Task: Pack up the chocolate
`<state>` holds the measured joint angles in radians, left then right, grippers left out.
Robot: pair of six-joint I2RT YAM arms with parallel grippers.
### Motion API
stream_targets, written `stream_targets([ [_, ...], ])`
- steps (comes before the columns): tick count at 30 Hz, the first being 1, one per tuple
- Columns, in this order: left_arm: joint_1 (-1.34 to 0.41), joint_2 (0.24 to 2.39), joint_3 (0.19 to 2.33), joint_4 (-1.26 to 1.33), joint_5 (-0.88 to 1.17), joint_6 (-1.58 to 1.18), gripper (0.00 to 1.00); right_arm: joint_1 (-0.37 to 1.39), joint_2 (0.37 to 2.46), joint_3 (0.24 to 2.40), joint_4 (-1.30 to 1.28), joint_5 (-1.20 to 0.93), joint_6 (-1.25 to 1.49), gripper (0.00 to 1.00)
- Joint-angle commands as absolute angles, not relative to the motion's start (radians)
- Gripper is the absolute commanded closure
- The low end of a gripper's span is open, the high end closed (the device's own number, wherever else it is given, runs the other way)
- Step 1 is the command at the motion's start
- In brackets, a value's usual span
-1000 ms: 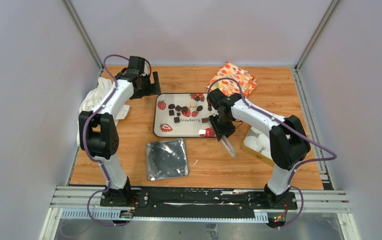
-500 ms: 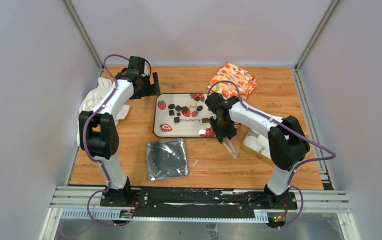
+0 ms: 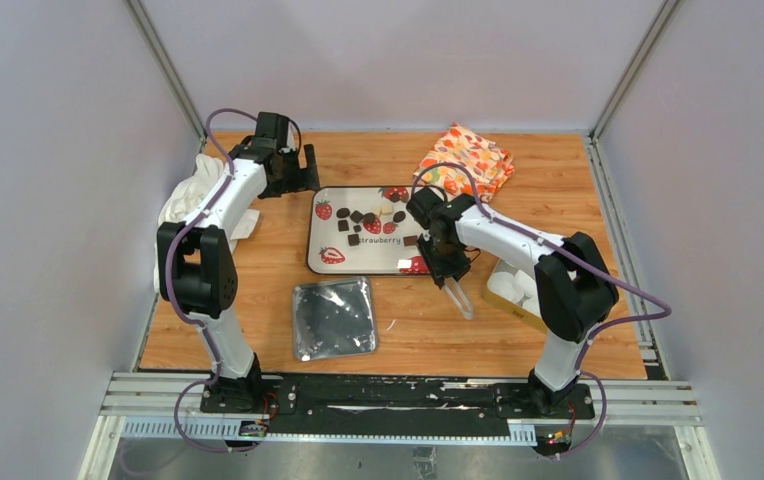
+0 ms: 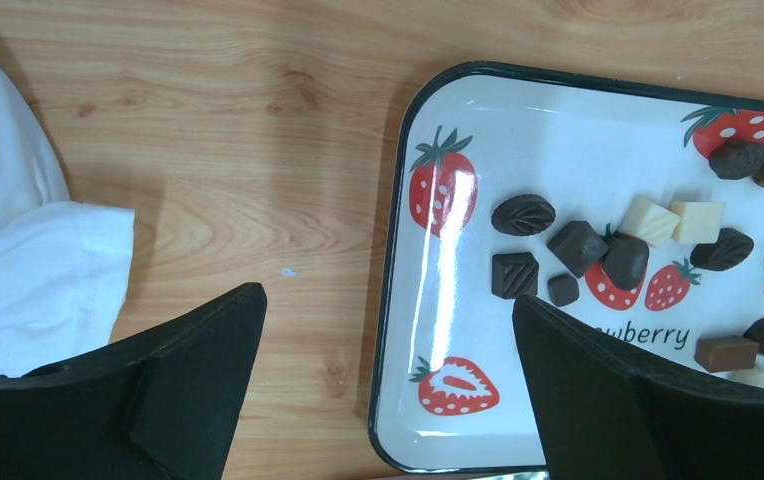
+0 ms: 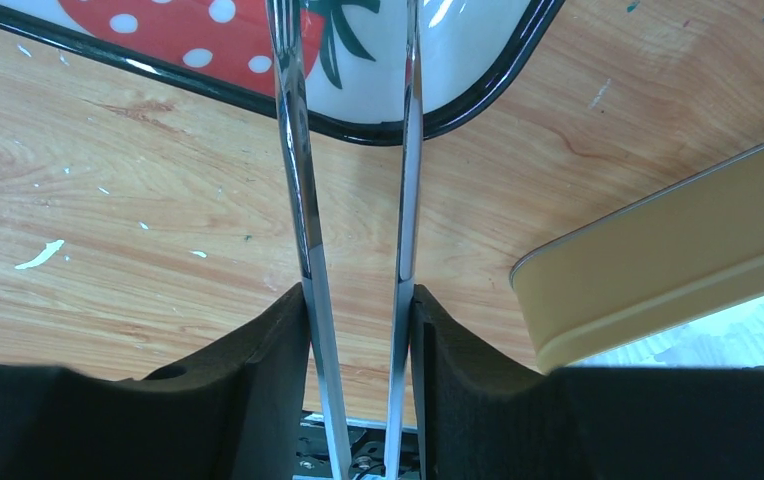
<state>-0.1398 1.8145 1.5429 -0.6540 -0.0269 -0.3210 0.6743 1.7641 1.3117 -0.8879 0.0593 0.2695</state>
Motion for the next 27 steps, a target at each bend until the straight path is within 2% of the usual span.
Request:
stream_targets([
  [1, -0.135, 1.809, 1.569, -0.667, -0.023, -0.312, 0.00, 0.689, 1.755, 1.311, -0.924, 0.061, 0.277, 0.82],
  [6, -0.135, 1.812, 1.575, -0.667, -0.014, -0.319, 0.00, 0.688, 1.734, 1.332, -0.948, 0.064, 0.273, 0.99],
  [27, -0.135, 1.816, 1.588, -0.657, 0.041, -0.342, 0.00, 0.661, 1.623, 1.445, -1.045, 0.107, 0.250, 1.00],
])
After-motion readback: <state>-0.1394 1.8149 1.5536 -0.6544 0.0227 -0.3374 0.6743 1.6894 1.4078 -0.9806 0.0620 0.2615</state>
